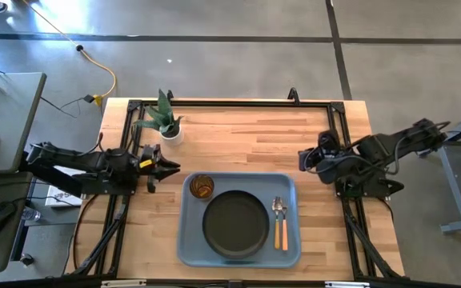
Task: Pick and place plate/cup/fork/spoon on tray
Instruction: Return to Home Position
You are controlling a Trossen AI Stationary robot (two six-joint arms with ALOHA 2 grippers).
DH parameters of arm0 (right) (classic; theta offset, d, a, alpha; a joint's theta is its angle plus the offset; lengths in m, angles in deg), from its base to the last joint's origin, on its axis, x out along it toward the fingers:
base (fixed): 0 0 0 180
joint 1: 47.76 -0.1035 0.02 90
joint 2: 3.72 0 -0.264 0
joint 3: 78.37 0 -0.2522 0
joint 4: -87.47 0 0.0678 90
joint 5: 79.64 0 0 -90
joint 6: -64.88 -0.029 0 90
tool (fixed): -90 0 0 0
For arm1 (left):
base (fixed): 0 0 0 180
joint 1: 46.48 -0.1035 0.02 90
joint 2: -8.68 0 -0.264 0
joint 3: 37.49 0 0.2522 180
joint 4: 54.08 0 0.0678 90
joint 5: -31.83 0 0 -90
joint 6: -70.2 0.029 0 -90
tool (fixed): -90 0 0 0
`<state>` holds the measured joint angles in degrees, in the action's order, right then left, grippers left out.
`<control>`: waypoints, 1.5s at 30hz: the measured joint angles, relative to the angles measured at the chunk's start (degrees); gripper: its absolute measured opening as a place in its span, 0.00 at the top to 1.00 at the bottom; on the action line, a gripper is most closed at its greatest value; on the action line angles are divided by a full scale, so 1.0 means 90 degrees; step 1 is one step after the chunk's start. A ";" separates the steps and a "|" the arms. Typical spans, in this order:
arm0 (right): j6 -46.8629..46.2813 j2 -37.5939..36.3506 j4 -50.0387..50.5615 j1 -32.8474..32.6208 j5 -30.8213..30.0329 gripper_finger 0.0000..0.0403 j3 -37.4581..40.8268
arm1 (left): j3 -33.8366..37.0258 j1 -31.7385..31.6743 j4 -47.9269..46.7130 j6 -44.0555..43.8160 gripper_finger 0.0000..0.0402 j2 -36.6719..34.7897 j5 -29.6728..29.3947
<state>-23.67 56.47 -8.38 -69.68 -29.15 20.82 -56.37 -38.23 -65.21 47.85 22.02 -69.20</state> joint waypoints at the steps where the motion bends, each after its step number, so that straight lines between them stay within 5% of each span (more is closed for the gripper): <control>1: 0.0041 -0.0041 0.0001 0.0036 0.0023 0.68 0.0000 | 0.0077 0.0000 0.0057 0.0002 0.82 -0.0096 -0.0005; 12: 0.1224 -0.0813 -0.0284 0.0453 0.0042 0.68 0.0000 | 0.0499 0.0000 0.0042 0.0497 0.82 -0.0830 -0.0016; 24: 0.3589 -0.2855 -0.0957 0.0596 -0.0894 0.68 0.0002 | 0.0497 0.0000 0.0221 0.0891 0.82 -0.0950 0.0057; 31: 0.4827 -0.3915 -0.1320 0.0592 -0.0881 0.68 0.0251 | 0.0497 0.0000 0.0221 0.0547 0.82 -0.0950 -0.0034; 38: 0.6417 -0.5396 -0.3518 0.0593 0.0775 0.68 0.1902 | 0.0494 0.0000 0.0219 0.0510 0.82 -0.0950 -0.0063; 45: 0.7924 -0.6493 -0.5409 0.0592 0.3688 0.68 0.3603 | 0.0494 0.0000 0.0211 0.0503 0.82 -0.0947 -0.0075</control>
<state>47.64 -1.97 -57.06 -64.35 4.04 53.25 -51.92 -38.23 -63.31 52.38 13.50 -69.88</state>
